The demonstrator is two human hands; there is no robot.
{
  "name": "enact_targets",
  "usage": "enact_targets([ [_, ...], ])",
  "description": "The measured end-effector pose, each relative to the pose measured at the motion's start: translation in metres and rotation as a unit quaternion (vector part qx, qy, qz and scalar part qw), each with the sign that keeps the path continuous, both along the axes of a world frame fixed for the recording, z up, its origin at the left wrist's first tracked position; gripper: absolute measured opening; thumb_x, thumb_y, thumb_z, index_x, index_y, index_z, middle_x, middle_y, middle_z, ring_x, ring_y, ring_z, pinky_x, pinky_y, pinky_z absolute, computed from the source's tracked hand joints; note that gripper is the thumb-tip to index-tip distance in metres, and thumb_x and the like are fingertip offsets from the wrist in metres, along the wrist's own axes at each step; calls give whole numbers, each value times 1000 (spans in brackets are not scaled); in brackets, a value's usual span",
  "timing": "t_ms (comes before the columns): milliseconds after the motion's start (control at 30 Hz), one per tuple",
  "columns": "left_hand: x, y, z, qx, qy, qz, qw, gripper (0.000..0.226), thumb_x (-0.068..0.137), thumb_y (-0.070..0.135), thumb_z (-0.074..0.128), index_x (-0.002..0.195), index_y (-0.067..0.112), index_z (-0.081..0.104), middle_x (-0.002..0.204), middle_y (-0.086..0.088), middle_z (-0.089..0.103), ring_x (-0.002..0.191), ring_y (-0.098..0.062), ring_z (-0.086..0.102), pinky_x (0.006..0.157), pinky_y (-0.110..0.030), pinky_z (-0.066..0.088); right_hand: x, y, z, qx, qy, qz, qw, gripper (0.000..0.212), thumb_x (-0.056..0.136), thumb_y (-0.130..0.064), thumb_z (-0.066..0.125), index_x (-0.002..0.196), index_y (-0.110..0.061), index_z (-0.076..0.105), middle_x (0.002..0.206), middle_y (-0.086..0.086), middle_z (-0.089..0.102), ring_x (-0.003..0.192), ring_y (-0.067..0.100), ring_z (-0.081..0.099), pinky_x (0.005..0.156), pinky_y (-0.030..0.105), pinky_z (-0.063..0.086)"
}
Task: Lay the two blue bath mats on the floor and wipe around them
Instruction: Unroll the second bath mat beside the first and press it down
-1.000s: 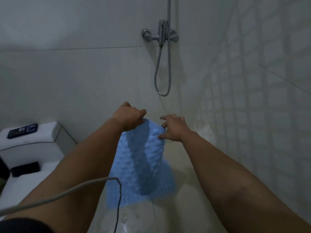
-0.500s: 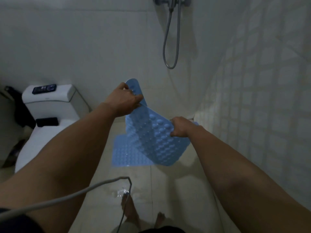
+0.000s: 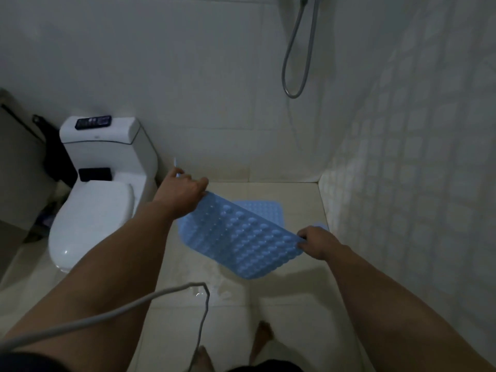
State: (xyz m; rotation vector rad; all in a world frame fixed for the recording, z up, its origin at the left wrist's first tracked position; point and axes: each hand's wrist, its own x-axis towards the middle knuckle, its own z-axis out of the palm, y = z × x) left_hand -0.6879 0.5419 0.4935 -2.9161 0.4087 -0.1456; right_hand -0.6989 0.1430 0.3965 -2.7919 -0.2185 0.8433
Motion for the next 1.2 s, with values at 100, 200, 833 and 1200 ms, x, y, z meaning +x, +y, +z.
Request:
enact_targets([
  [100, -27, 22, -24, 1, 82, 29, 996, 17, 105, 36, 47, 105, 21, 55, 89, -14, 72, 86, -34, 68, 96, -41, 38, -23, 13, -8, -10, 0, 11, 1000, 24, 100, -34, 56, 112, -23, 74, 105, 2, 72, 92, 21, 65, 81, 35, 53],
  [200, -51, 40, -52, 8, 151, 40, 988, 17, 107, 35, 39, 114, 24, 50, 100, -9, 74, 97, -30, 70, 97, -41, 35, -48, 28, -19, -35, 11, 8, 999, 27, 101, -32, 51, 112, -23, 74, 107, 3, 73, 95, 23, 66, 79, 36, 53],
  [833, 25, 30, -527, -177, 183, 179, 950, 41, 89, 23, 71, 130, 23, 67, 128, -8, 71, 125, -34, 62, 112, -53, 41, 63, 57, -396, -214, 7, 46, 976, 49, 102, -46, 44, 149, -30, 38, 143, 3, 53, 134, 27, 49, 111, 49, 32],
  [1200, -10, 7, -936, -192, 222, 214, 932, 98, 85, 89, 21, 162, 29, 29, 172, -7, 6, 158, -39, 3, 123, -63, 7, 33, 148, -820, -69, 46, -237, 968, 110, 77, -95, 36, 161, -40, -9, 168, 9, -27, 156, 38, -20, 117, 75, 9],
])
